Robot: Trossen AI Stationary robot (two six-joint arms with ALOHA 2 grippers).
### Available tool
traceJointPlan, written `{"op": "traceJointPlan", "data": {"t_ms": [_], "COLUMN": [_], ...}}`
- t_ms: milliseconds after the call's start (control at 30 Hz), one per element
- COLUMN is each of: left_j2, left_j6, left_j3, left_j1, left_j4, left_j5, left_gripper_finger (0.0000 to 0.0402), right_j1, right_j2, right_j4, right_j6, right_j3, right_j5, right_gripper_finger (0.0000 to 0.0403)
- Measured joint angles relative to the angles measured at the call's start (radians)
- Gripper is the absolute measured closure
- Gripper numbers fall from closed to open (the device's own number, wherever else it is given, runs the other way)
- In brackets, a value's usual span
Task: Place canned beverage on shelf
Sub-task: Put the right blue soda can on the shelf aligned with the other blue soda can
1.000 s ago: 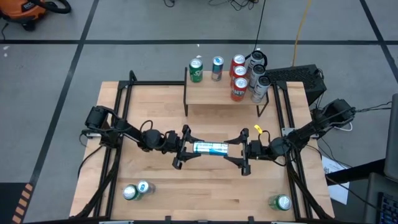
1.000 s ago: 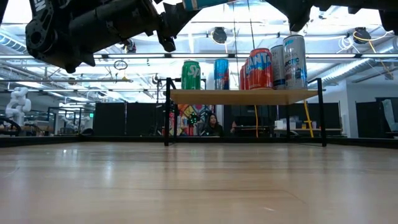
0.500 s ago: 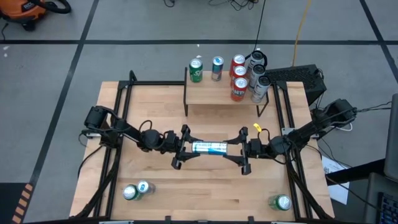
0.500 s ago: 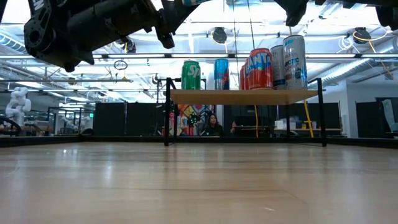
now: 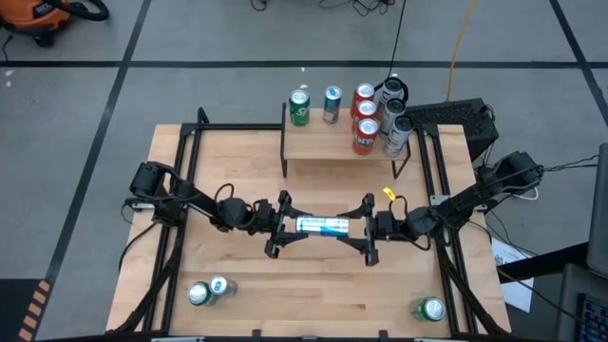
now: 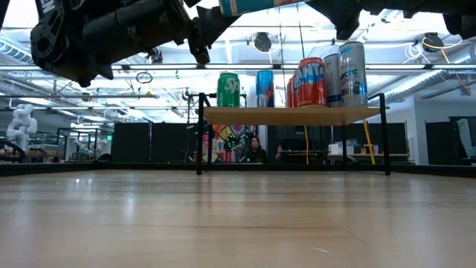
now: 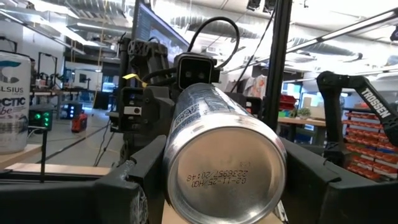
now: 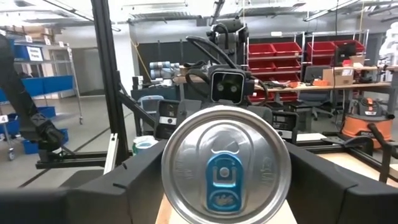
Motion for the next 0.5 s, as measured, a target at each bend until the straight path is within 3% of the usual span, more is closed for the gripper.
{"op": "traceJointPlan", "data": {"t_ms": [200,367,500], "left_j2": [0.0,0.0,-0.001], "left_j6": [-0.001,0.001,0.015], "left_j3": [0.0,0.0,-0.004], "left_j1": [0.0,-0.001,0.002], "left_j4": [0.001,-0.019,-0.049], "left_j5": [-0.004,-0.015,-0.061], "left_gripper_finger": [0.018,0.0154,0.0111], "right_j1": [-0.008,-0.008,-0.012], "right_j2": [-0.001,-0.008,-0.067], "right_j4": [0.002,-0.028,-0.33], "right_j6": [0.012,0.022,0.039], "right_j3": [0.0,0.005,0.094], "right_j5": [0.001,0.007,0.069], "right_gripper_finger": [0.0176,0.018,0.0175]}}
